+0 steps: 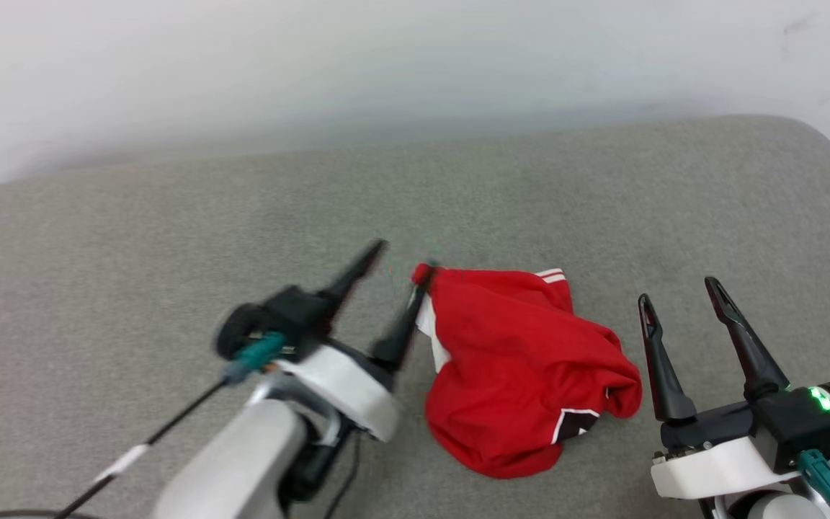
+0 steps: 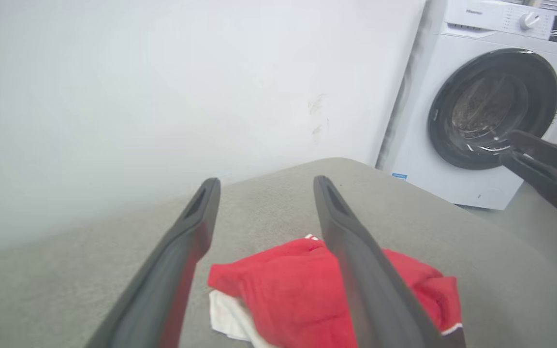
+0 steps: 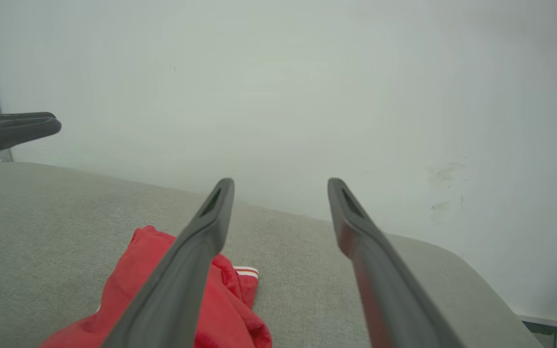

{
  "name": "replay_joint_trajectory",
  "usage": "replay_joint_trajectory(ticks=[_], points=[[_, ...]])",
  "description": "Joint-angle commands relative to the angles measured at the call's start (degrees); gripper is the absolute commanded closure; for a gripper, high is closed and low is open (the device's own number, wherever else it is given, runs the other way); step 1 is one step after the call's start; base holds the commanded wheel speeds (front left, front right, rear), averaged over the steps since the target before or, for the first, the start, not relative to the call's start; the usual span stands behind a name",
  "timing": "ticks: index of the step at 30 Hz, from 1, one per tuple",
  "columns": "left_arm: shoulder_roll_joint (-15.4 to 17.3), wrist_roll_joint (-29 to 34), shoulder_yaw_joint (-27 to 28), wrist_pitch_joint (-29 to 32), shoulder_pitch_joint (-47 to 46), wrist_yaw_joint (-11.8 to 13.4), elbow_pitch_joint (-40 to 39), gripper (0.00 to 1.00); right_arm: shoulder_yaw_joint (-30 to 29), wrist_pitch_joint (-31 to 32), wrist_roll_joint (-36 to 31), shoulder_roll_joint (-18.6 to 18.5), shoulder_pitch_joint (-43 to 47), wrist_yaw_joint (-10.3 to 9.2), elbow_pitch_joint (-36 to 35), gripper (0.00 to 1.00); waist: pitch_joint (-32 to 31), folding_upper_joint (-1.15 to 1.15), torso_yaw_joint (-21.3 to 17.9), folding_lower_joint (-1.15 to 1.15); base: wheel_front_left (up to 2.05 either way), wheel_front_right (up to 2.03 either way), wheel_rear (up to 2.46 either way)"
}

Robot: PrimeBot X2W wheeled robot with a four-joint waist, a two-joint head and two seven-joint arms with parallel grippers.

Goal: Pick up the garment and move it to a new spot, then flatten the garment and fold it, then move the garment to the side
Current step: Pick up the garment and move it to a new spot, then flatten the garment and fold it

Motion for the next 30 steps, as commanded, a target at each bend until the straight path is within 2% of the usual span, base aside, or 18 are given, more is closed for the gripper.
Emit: replay_joint_trajectory(ticks=[1, 6, 8, 12, 15, 21, 25, 30], points=[[0.96, 1.19, 2.80, -0.14, 1.97, 0.91, -1.72, 0.00, -0.10, -0.14, 0.18, -0.39, 0.50, -0.03, -0.31, 0.00, -1.39, 0.00, 1.53, 0.00, 0.00, 0.00, 0.00], [3.15, 3.96, 15.82, -0.14, 8.97, 3.43, -7.27, 0.00, -0.60, -0.14, 1.23, -1.19, 0.23, -0.02, -1.17, 0.00, -2.39, 0.00, 2.97, 0.00, 0.00, 0.00, 0.00], [3.85, 6.13, 19.85, -0.14, 12.12, 3.62, -8.91, 0.00, -0.78, -0.13, 1.31, -1.33, 0.36, -0.02, -1.47, 0.00, -2.64, 0.00, 3.37, 0.00, 0.00, 0.00, 0.00], [2.93, 9.83, 25.71, -0.15, 18.89, 2.90, -11.06, 0.00, -0.80, -0.13, 1.51, -1.39, 0.76, -0.02, -2.00, 0.00, -2.91, 0.00, 3.80, 0.00, 0.00, 0.00, 0.00], [1.25, 12.89, 27.79, -0.15, 23.17, 1.85, -11.04, 0.00, -0.76, -0.13, 1.88, -1.26, 0.78, -0.03, -2.26, 0.00, -2.87, 0.00, 3.86, 0.00, 0.00, 0.00, 0.00], [-4.07, 17.51, 31.00, -0.15, 28.81, -0.25, -11.20, 0.00, -0.55, -0.13, 2.61, -0.72, 0.46, -0.02, -2.20, 0.00, -2.80, 0.00, 3.60, 0.00, 0.00, 0.00, 0.00], [-6.74, 19.46, 32.31, -0.15, 29.07, -2.41, -10.29, 0.00, -0.25, -0.13, 2.77, -0.44, 0.21, -0.02, -2.03, 0.00, -2.74, 0.00, 3.57, 0.00, 0.00, 0.00, 0.00], [-8.45, 19.95, 33.24, -0.15, 27.74, -4.78, -8.76, 0.00, 0.23, -0.13, 2.63, -0.32, -0.57, -0.03, -2.23, 0.00, -1.88, 0.00, 2.77, 0.00, 0.00, 0.00, 0.00]])
